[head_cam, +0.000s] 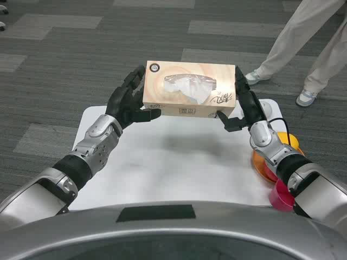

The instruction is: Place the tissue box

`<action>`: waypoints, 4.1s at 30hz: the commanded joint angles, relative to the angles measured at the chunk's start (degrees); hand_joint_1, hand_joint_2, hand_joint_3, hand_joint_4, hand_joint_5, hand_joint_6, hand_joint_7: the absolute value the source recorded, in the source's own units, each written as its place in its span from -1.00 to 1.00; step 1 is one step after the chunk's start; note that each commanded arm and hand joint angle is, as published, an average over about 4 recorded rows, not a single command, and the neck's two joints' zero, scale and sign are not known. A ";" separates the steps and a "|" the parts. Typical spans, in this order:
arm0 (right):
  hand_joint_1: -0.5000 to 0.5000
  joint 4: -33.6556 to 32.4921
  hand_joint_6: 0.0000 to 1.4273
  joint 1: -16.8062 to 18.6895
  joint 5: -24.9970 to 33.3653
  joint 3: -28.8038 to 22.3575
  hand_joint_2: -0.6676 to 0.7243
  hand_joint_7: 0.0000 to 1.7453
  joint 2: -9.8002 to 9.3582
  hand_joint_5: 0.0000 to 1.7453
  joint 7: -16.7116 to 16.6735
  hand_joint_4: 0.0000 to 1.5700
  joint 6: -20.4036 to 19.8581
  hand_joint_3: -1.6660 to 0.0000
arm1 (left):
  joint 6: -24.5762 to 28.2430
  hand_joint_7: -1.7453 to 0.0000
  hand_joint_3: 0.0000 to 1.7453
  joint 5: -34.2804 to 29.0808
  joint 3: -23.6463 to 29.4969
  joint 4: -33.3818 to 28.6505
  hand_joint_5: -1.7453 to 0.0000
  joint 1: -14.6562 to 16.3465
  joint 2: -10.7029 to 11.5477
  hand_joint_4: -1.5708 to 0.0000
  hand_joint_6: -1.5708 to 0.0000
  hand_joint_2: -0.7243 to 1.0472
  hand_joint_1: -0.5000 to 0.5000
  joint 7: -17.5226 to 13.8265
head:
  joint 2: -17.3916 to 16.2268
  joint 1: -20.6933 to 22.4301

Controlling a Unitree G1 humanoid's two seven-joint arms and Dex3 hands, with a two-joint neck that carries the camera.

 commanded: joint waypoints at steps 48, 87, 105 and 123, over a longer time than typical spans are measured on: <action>-0.42 -2.74 -1.00 0.83 -0.43 6.09 -0.82 -1.00 -0.63 -1.00 0.43 -0.67 -1.91 -0.52 | -1.46 1.00 -0.60 1.42 -0.46 -2.28 1.00 3.15 -0.47 1.00 1.00 1.00 1.00 -2.36 | 0.88 1.25; -0.50 3.02 -1.00 -2.54 0.27 12.80 -0.82 -0.92 -0.45 -1.00 3.41 -0.53 2.40 -0.52 | -1.30 1.00 -0.60 -0.29 -2.06 8.93 1.00 4.44 -0.44 1.00 1.00 1.00 1.00 -3.09 | -0.03 1.24; -0.50 5.48 -1.00 -4.01 0.88 14.86 -0.82 -0.92 -0.28 -1.00 5.87 -0.49 3.19 -0.52 | -1.02 1.00 -0.60 -0.82 -2.13 15.30 1.00 3.74 -0.77 1.00 1.00 1.00 1.00 -3.24 | -0.10 1.74; -0.50 10.80 -1.00 -4.18 0.88 14.86 -0.82 -0.92 0.03 -1.00 6.93 -0.29 3.19 -0.62 | -1.02 1.00 -0.60 -0.73 -2.92 18.38 1.00 2.64 -1.04 1.00 1.00 1.00 1.00 -3.24 | -0.36 2.28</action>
